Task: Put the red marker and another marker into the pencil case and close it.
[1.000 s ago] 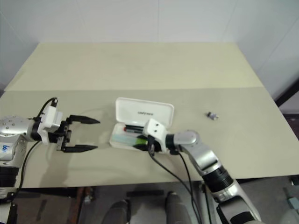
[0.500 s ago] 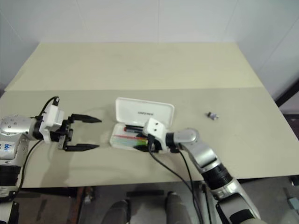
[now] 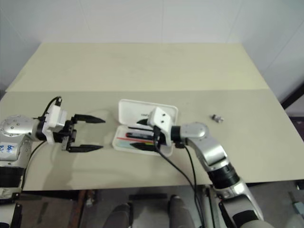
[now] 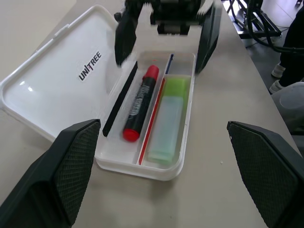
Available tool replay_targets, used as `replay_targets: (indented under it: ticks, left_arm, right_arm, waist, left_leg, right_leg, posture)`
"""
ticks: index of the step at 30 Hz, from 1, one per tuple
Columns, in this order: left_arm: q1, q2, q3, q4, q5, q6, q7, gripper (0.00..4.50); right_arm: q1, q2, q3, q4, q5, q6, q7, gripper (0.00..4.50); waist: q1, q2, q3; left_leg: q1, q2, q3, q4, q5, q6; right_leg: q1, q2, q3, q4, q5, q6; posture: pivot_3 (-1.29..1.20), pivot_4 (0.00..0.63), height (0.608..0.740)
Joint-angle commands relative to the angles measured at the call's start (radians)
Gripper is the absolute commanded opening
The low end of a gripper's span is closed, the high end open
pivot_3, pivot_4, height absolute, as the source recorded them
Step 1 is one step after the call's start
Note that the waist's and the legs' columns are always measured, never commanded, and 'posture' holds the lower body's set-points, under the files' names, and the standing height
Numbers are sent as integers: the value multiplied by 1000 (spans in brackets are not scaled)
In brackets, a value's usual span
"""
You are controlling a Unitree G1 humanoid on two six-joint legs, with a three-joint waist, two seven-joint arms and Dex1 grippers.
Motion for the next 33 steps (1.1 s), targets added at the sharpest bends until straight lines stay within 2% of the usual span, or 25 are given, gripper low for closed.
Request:
replay_targets:
  ticks: [1, 5, 9, 12, 14, 16, 22, 26, 33]
  left_arm:
    - [-17, -8, 4, -44, -10, 4, 12, 4500]
    - [-23, -28, 1, -118, -28, 19, 34, 4500]
    - [-36, -41, -4, -171, -28, 50, 60, 4500]
    - [-55, -52, -15, -210, -42, 112, 91, 4500]
    - [-61, -56, -22, -223, -47, 140, 103, 4500]
    - [-69, -62, -37, -233, -42, 165, 119, 4500]
    - [-95, -103, -64, -278, -54, 249, 180, 4500]
    - [-99, -116, -63, -304, -60, 278, 199, 4500]
    - [-110, -131, -69, -355, -75, 338, 239, 4500]
  right_arm:
    - [75, -63, -96, -171, 120, 62, 23, 4450]
    - [169, -170, -235, -296, 247, 133, 28, 4450]
    - [214, -255, -346, -310, 310, 185, -3, 4450]
    - [279, -383, -477, -134, 229, 102, 30, 4450]
    - [300, -429, -512, -2, 182, 29, 35, 4450]
    - [294, -452, -503, 162, 114, -68, 36, 4450]
    - [166, -430, -456, 544, 0, -282, 48, 4450]
    - [112, -424, -431, 658, -28, -338, 74, 4450]
    - [-144, -377, -366, 1062, -134, -508, 95, 4450]
  waist:
    - [6, 0, 0]
    - [12, 0, 0]
    - [14, 0, 0]
    - [13, 0, 0]
    - [15, 0, 0]
    - [14, 0, 0]
    - [-5, 1, 1]
    - [-13, 1, 1]
    - [-30, 2, 1]
  left_leg:
    - [0, 0, 0, 0, 0, 0]
    - [-2, 0, -1, 1, -1, -1]
    - [-1, 0, -1, 1, -1, 0]
    - [-1, 0, 0, 2, -1, 0]
    - [0, 0, 1, 3, -1, 0]
    - [0, 0, 1, 3, -1, 0]
    - [0, 0, 1, 3, -1, 1]
    - [2, 0, 1, 2, -1, 1]
    - [1, 0, 1, 3, 0, 0]
  right_leg:
    - [0, 0, 0, 0, 0, 0]
    - [0, 0, 0, -1, -1, 1]
    - [0, 0, 0, -2, -2, -1]
    - [1, 0, 0, -2, -4, -5]
    - [2, 0, 1, -4, -4, -5]
    - [4, 0, 1, -7, -4, -5]
    - [4, 0, 2, -7, -2, -3]
    - [4, 0, 2, -3, 2, 6]
    - [4, 0, 2, -5, 4, 9]
  posture:
    - [0, 150, 740]
    - [0, 150, 740]
    - [0, 150, 740]
    - [0, 150, 740]
    - [0, 150, 740]
    - [0, 150, 740]
    - [0, 150, 740]
    - [0, 150, 740]
    - [0, 150, 740]
